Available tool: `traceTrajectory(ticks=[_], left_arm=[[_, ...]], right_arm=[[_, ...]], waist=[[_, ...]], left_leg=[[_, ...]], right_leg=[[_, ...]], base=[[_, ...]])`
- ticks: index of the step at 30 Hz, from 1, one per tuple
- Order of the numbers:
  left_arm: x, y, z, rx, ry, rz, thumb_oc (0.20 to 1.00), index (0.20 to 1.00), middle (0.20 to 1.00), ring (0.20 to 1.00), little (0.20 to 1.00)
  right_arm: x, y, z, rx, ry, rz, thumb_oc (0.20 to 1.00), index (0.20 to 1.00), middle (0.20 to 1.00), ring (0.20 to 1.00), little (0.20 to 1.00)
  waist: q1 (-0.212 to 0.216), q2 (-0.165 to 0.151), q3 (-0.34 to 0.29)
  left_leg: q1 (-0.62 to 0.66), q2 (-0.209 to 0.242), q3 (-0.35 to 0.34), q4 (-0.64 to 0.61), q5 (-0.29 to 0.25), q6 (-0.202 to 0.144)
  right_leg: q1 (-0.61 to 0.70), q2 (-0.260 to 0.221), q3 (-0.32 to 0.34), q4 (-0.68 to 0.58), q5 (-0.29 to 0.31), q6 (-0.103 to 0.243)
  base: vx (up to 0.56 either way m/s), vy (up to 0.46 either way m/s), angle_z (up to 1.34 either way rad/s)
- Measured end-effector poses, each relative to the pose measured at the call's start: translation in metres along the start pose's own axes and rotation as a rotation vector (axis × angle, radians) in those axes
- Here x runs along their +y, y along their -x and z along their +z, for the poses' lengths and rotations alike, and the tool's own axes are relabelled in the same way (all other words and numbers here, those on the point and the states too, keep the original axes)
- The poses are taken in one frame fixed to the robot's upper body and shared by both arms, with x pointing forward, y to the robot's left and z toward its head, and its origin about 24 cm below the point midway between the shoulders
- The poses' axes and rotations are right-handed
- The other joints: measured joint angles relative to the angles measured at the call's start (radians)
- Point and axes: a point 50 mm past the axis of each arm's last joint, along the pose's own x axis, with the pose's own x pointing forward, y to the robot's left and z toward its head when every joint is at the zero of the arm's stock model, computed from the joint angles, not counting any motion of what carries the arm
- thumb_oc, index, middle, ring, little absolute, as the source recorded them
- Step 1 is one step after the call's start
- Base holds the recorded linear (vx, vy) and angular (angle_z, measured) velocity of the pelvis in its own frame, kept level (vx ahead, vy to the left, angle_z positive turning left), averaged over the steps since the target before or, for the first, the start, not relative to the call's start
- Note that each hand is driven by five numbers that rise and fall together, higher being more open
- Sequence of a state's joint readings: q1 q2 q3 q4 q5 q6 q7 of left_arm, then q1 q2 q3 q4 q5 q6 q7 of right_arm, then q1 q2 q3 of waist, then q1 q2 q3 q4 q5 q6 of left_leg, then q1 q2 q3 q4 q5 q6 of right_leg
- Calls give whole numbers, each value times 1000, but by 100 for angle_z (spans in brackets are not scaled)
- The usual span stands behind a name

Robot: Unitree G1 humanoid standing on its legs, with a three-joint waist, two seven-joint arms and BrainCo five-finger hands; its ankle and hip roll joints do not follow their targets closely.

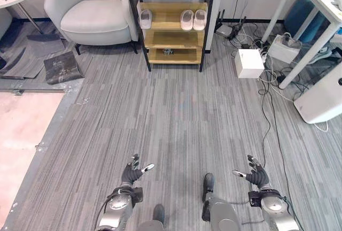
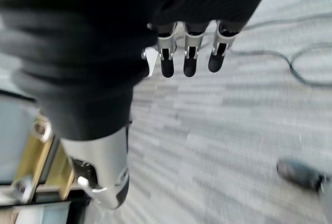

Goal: Arrange the slippers neatly on the shoe rack.

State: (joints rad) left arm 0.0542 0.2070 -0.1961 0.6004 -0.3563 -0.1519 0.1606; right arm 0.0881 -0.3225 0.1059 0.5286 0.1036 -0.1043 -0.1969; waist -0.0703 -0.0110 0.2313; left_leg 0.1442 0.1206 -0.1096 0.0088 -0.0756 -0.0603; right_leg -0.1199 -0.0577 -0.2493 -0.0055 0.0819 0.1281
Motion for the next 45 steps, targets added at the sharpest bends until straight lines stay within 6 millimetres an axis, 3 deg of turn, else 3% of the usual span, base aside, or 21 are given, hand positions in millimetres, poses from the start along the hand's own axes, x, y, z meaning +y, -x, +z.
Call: traceTrajectory(ticks=[2,3,5,7,8,10,12,13,15,17,20,23,25,26,28,31,32,36,39,41,45], left_arm=[[-1,0,0,-1,21,-4,1000,1000,1000,1000,1000],[-2,-2,3,-9,20,-7,1000,1000,1000,1000,1000],[-1,0,0,0,25,-2,1000,1000,1000,1000,1000],[-2,1,-3,9,44,-2,1000,1000,1000,1000,1000],[1,1,-4,13,41,6,1000,1000,1000,1000,1000],[-1,-1,1,-3,39,1,1000,1000,1000,1000,1000],[0,-1,1,-3,37,2,1000,1000,1000,1000,1000],[1,-1,0,4,31,5,1000,1000,1000,1000,1000],[2,0,-2,13,25,4,1000,1000,1000,1000,1000],[1,-2,-1,17,15,2,1000,1000,1000,1000,1000],[6,5,-13,55,17,21,1000,1000,1000,1000,1000],[11,5,-12,57,1,31,1000,1000,1000,1000,1000],[14,3,-6,37,-11,30,1000,1000,1000,1000,1000],[14,2,-3,22,-21,26,1000,1000,1000,1000,1000],[18,-5,11,-20,-58,23,1000,1000,1000,1000,1000],[18,-4,9,-13,-82,12,1000,1000,1000,1000,1000],[15,-4,10,-15,-77,4,1000,1000,1000,1000,1000],[14,-3,8,-10,-70,4,1000,1000,1000,1000,1000],[13,-7,12,-19,-71,3,1000,1000,1000,1000,1000],[11,-8,14,-25,-77,-1,1000,1000,1000,1000,1000],[9,-5,6,-7,-96,-6,1000,1000,1000,1000,1000]], right_arm=[[-3,0,-3,13,-6,-5,1000,1000,1000,1000,1000],[-5,2,-8,33,-13,-11,1000,1000,1000,1000,1000],[-7,3,-11,41,-11,-11,1000,1000,1000,1000,1000],[-10,2,-9,34,-3,-9,1000,1000,1000,1000,1000],[-6,1,-7,31,-8,-1,1000,1000,1000,1000,1000],[-3,1,-8,37,-7,11,1000,1000,1000,1000,1000],[2,0,-4,23,-12,24,1000,1000,1000,1000,1000],[6,-1,-3,23,-20,29,1000,1000,1000,1000,1000],[11,-2,-1,13,-6,54,1000,1000,1000,1000,1000],[14,0,-4,23,1,67,1000,1000,1000,1000,1000],[12,5,-10,42,6,66,1000,1000,1000,1000,1000],[16,7,-13,52,1,72,1000,1000,1000,1000,1000],[22,7,-8,32,-19,87,1000,1000,1000,1000,1000],[24,7,-6,24,-22,96,1000,1000,1000,1000,1000],[31,4,2,-1,-26,123,1000,1000,1000,1000,1000],[33,4,3,-1,-43,120,1000,1000,1000,1000,1000],[32,5,2,-1,-45,120,1000,1000,1000,1000,1000],[34,6,1,1,-46,128,1000,1000,1000,1000,1000],[34,8,-1,10,-47,128,1000,1000,1000,1000,1000],[34,6,1,4,-47,128,1000,1000,1000,1000,1000],[33,10,-7,35,-21,129,1000,1000,1000,1000,1000]], waist=[[1,-9,-10],[1,-32,-17],[36,-49,-30],[61,-38,-36],[72,-35,-39],[93,-60,-28],[107,-71,-19],[109,-71,-15],[111,-59,-17],[104,-42,-12],[113,-21,-36],[106,-63,-63],[104,-57,-65],[105,-54,-64],[101,-50,-63],[96,-38,-51],[88,-28,-48],[73,-14,-9],[45,-28,6],[39,-47,10],[17,-74,-23]], left_leg=[[3,12,-14,46,11,-16],[-61,-3,-21,205,4,-81],[-169,-30,-58,469,15,-144],[-265,-55,-99,681,57,-162],[-341,-78,-82,774,38,-138],[-394,-91,11,676,9,-84],[-394,-94,68,441,10,-43],[-366,-103,78,207,47,-19],[-350,-85,80,-36,129,-22],[-379,-74,95,-93,185,-36],[-354,-73,95,-92,211,-8],[-322,-159,142,-93,263,34],[-289,-191,151,-92,265,93],[-281,-194,151,-92,266,93],[-249,-203,146,-92,221,141],[-184,-220,153,-92,208,159],[-172,-218,140,-92,162,157],[-122,-212,129,-92,146,136],[-90,-212,110,-93,99,134],[-65,-220,114,-93,79,132],[24,-205,65,-92,1,99]], right_leg=[[32,19,-2,-7,-4,-32],[71,18,-2,-35,2,-46],[103,22,-2,-45,12,-104],[121,41,-1,-52,-17,-172],[145,46,-1,-60,-28,-201],[169,39,4,-80,-36,-210],[181,37,6,-83,-45,-202],[202,41,0,-81,-45,-186],[234,64,-1,-84,-73,-161],[263,79,-14,-84,-95,-158],[315,74,28,-80,-148,-115],[339,-22,73,-48,-200,-44],[296,-74,90,94,-231,-8],[264,-89,93,172,-251,4],[132,-110,126,451,-271,44],[32,-140,133,685,-271,35],[7,-132,129,681,-280,39],[-88,-132,48,464,-273,20],[-114,-102,29,60,-97,46],[-131,-109,24,-60,-14,40],[-72,-98,33,-20,40,-13]], base=[[230,-120,16],[160,-95,7],[249,-155,-18],[322,-150,-13],[430,-123,9],[358,-7,6],[314,58,-8],[269,58,-8],[377,91,-6],[388,138,3],[381,199,-34],[315,226,-26],[222,229,-24],[182,211,-14],[279,254,3],[219,78,10],[441,43,0],[295,-74,9],[401,-119,13],[390,-110,13],[373,-122,27]])
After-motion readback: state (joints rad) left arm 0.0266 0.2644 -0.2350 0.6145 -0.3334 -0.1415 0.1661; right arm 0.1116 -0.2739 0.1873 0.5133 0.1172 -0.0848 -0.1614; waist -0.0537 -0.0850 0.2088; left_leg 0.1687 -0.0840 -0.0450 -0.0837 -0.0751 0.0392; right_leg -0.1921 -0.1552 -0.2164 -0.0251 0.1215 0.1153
